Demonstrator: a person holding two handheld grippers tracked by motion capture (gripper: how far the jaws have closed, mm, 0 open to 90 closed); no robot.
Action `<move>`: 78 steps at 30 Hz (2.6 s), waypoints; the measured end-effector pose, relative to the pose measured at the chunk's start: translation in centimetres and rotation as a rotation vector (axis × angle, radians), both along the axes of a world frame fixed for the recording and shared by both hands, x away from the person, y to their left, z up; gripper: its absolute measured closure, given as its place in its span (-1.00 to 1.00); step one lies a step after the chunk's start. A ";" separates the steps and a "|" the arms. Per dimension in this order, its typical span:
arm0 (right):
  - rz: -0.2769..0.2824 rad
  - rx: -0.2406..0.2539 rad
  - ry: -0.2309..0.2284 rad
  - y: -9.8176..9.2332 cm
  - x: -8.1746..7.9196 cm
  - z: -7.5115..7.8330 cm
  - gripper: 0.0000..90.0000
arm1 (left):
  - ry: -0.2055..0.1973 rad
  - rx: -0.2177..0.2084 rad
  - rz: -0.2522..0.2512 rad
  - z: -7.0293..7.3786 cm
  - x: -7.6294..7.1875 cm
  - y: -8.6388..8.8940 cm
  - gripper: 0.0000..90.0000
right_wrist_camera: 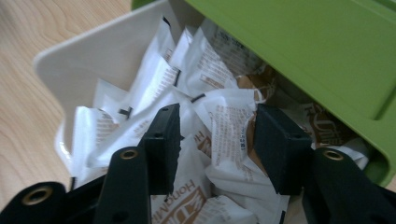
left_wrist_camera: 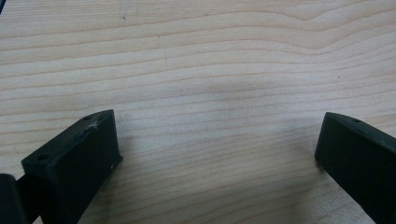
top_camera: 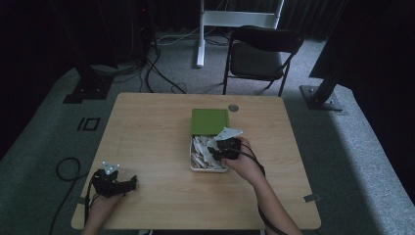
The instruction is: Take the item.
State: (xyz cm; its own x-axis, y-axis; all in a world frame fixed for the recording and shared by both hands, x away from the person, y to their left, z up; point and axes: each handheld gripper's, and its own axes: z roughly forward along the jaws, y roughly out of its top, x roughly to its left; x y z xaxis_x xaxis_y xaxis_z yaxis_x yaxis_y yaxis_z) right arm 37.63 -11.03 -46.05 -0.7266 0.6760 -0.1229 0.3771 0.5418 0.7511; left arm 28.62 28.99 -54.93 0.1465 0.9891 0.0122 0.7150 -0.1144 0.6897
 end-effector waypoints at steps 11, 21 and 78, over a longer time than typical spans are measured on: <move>-0.014 -0.081 0.001 0.7 0.6 -1.0 0.24 | 0.000 0.000 0.000 0.0 0.0 0.0 -0.99; -0.032 -0.118 -0.003 0.7 0.7 -1.0 0.56 | 0.000 0.001 0.000 0.0 0.0 0.0 -0.99; -0.377 0.171 -0.035 -9.1 3.2 0.5 0.74 | 0.000 0.000 0.000 0.0 0.0 0.0 -0.99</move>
